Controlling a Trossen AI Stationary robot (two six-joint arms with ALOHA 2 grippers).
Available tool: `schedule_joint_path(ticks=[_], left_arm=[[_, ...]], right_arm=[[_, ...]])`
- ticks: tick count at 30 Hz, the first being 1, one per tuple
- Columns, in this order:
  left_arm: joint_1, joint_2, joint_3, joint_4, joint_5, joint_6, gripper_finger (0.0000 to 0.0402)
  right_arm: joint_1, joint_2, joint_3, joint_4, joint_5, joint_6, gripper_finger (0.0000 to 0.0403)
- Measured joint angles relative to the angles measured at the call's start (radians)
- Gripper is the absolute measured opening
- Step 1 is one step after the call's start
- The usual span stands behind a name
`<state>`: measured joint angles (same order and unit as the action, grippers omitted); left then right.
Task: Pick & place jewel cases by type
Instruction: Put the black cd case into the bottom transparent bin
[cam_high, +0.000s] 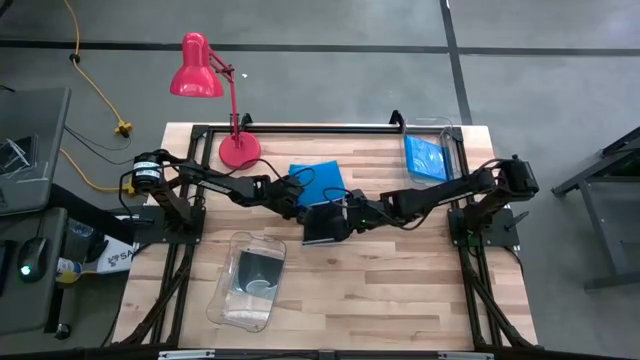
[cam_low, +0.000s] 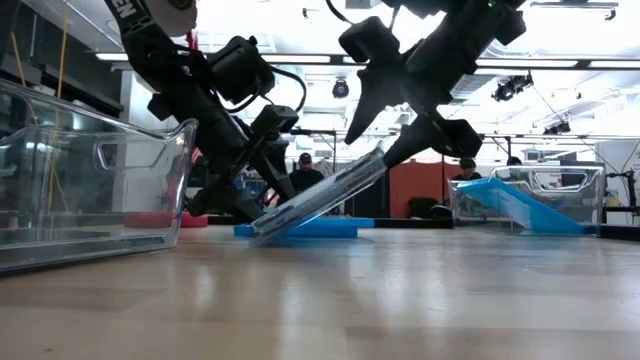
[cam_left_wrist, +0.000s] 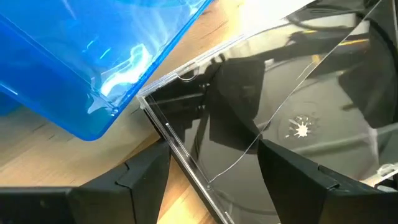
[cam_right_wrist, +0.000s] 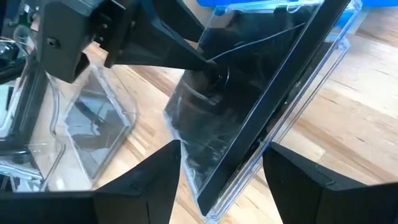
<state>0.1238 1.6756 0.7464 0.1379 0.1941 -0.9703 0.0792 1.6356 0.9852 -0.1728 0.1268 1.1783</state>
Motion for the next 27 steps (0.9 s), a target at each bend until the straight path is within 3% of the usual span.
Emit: schedule_joint_path(ticks=[17, 21, 27], left_arm=[[0.0, 0.001, 0.001, 0.006, -0.002, -0.002, 0.0239], [0.0, 0.002, 0.001, 0.008, -0.001, 0.002, 0.0239], [0.0, 0.002, 0.001, 0.008, 0.001, 0.005, 0.0239]], right_arm=[[-0.001, -0.025, 0.0, 0.001, 0.063, -0.004, 0.0205], [-0.002, -0.03, 0.0, -0.015, 0.071, -0.004, 0.0174], [-0.002, -0.03, 0.0, -0.03, 0.066, -0.016, 0.0096]])
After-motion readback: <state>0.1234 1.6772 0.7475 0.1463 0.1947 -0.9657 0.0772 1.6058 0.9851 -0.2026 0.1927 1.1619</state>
